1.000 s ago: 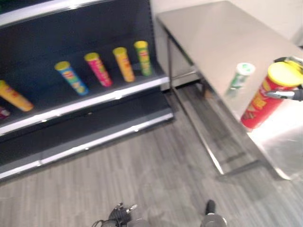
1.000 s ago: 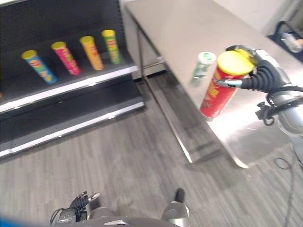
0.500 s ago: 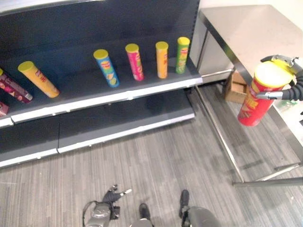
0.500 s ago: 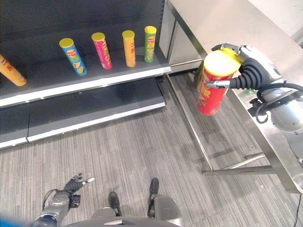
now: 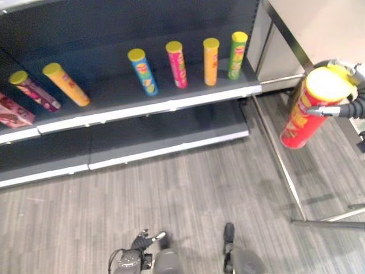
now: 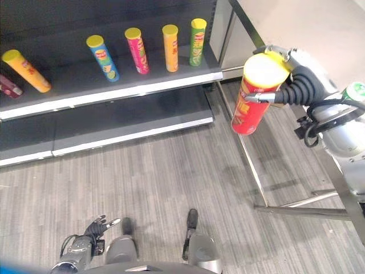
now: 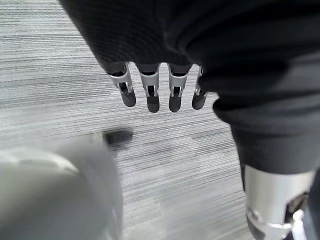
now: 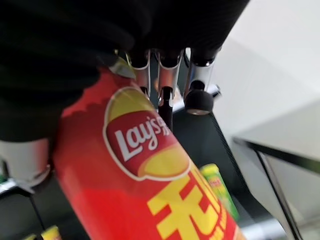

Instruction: Put the goods on the table back onto the shelves and tidy them up.

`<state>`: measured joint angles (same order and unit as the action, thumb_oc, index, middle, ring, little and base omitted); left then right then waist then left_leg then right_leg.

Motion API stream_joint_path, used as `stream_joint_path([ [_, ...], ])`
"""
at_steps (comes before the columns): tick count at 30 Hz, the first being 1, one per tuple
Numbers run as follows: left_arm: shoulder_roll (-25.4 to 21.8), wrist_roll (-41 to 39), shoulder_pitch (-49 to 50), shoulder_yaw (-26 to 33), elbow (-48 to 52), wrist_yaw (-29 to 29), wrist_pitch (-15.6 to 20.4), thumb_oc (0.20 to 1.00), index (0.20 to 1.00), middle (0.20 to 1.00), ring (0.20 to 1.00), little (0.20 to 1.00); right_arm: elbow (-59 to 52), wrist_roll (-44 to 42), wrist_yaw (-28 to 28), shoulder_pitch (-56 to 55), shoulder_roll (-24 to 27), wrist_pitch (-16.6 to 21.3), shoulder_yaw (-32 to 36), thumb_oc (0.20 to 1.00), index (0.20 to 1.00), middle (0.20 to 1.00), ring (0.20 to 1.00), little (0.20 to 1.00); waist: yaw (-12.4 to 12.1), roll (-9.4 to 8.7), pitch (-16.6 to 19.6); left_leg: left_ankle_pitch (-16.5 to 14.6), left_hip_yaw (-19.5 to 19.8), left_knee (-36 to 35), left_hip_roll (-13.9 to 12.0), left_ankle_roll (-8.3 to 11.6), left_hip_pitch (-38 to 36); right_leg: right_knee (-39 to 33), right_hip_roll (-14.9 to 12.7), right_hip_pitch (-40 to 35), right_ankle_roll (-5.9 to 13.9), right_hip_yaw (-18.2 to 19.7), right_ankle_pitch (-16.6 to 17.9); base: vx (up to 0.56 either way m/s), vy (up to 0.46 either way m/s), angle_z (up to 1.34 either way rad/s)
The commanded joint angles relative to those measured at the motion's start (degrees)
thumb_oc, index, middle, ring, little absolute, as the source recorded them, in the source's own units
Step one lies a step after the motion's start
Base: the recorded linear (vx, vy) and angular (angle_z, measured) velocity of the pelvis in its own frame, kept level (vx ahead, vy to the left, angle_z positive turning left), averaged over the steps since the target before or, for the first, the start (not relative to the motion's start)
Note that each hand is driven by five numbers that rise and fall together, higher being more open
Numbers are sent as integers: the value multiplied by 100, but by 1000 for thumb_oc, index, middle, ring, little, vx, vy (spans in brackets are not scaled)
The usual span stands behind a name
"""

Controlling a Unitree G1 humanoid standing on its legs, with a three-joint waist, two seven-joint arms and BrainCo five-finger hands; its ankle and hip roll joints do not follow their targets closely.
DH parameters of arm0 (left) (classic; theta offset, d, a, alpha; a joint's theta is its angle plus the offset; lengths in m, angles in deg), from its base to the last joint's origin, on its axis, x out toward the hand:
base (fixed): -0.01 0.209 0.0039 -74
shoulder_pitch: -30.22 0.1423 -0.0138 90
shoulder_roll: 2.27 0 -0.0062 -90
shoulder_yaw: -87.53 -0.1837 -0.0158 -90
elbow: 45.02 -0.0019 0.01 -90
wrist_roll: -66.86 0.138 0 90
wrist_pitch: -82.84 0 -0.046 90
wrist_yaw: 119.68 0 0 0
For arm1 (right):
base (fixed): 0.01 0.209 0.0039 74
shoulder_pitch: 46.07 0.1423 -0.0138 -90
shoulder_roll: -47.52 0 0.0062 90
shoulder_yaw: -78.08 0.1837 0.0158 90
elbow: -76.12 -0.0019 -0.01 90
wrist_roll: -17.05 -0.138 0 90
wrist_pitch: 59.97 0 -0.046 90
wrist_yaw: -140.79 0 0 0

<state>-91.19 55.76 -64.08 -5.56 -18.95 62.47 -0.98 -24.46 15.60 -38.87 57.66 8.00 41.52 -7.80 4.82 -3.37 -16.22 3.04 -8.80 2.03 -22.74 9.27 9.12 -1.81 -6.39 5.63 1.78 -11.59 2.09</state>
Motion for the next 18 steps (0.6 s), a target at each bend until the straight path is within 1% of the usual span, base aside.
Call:
stream_joint_path([
  [1,-453,16,-43,-133,219,192,154,1000,1000,1000,1000,1000,-396,165,-309,173,44,192,129,200,200,200,200,200,-19,-92,442,1185,-473,-578,-304,377,-113,370,-742,-75,973,239,-679,411,488,-8],
  [2,-474,76,22,-172,291,148,149,1000,1000,1000,1000,1000,-436,227,-259,97,51,171,112,200,200,200,200,200,8,30,521,1093,-662,-642,-343,408,-176,360,-797,-208,1044,230,-726,470,476,37],
  [3,-446,156,36,-203,250,110,125,1000,1000,1000,1000,1000,-534,422,-264,-97,-34,80,249,200,200,200,200,200,16,150,626,917,-875,-656,-161,512,-233,273,-1004,-489,1137,199,-606,614,627,38],
  [4,-447,236,-10,-233,207,90,108,1000,1000,1000,1000,1000,-544,503,-254,-97,-130,58,236,200,200,200,200,200,33,182,644,810,-958,-600,5,515,-243,261,-1200,-621,1202,160,-483,429,445,31],
  [5,-449,237,-14,-232,205,90,109,1000,1000,1000,1000,1000,-547,505,-254,-98,-133,56,240,200,200,200,200,200,31,179,647,822,-960,-605,10,510,-234,243,-1202,-616,1203,162,-462,399,447,0],
  [6,-524,351,-91,-353,263,91,104,1000,1000,1000,1000,1000,-491,666,-307,131,-323,-12,-26,200,200,200,200,200,4,157,598,619,-1093,-323,330,393,-144,380,-1581,-629,1293,186,115,338,427,-15],
  [7,-568,382,-103,-367,298,96,94,1000,1000,1000,1000,1000,-466,710,-311,245,-375,-37,-158,200,200,200,200,200,1,137,598,544,-1168,-310,460,308,-163,479,-1694,-519,1261,216,345,428,583,1],
  [8,-634,380,-108,-350,343,86,78,1000,1000,1000,1000,1000,-447,748,-295,399,-425,-37,-335,200,200,200,200,200,-36,112,602,475,-1306,-367,646,177,-221,611,-1856,-401,1251,187,667,232,404,-3],
  [9,-674,356,-104,-356,381,83,70,1000,1000,1000,1000,1000,-443,759,-292,532,-463,-59,-458,200,200,200,200,200,-83,124,590,425,-1359,-397,775,64,-264,773,-1941,-300,1215,109,888,144,280,19],
  [10,-673,356,-99,-341,384,83,68,1000,1000,1000,1000,1000,-428,761,-296,568,-464,-58,-492,200,200,200,200,200,-79,113,593,426,-1374,-405,788,58,-269,779,-1954,-284,1220,127,889,125,256,-2],
  [11,-717,372,-103,-347,363,97,54,1000,1000,1000,1000,1000,-428,765,-293,703,-509,-56,-648,200,200,200,200,200,-120,135,580,391,-1450,-483,907,-33,-333,893,-2005,-215,1193,-13,1046,163,379,-8],
  [12,-756,414,-98,-356,344,86,16,1000,1000,1000,1000,1000,-444,811,-217,794,-493,-69,-782,200,200,200,200,200,-39,180,527,330,-1428,-670,1102,-181,-455,1244,-1725,41,1078,250,973,190,437,-6],
  [13,-754,412,-123,-326,296,78,3,1000,1000,1000,1000,1000,-453,840,-199,831,-480,-78,-809,200,200,200,200,200,-23,198,511,291,-1417,-703,1163,-219,-493,1309,-1561,147,1071,368,850,174,371,-3],
  [15,-745,401,-181,-307,191,106,15,1000,1000,1000,1000,1000,-508,845,-194,1018,-526,-55,-980,200,200,200,200,200,-34,200,496,177,-1458,-703,1255,-249,-540,1106,-1348,203,1023,211,634,112,157,23],
  [17,-702,367,-234,-333,152,92,9,1000,1000,1000,1000,1000,-528,803,-169,1241,-575,-48,-1214,200,200,200,200,200,-60,241,473,122,-1386,-703,1332,-268,-546,848,-1107,240,990,48,291,104,86,13],
  [18,-658,357,-282,-372,154,93,12,1000,1000,1000,1000,1000,-494,799,-162,1356,-595,-45,-1344,200,200,200,200,200,-54,253,445,99,-1327,-703,1375,-282,-552,677,-963,303,991,107,222,77,43,7],
])
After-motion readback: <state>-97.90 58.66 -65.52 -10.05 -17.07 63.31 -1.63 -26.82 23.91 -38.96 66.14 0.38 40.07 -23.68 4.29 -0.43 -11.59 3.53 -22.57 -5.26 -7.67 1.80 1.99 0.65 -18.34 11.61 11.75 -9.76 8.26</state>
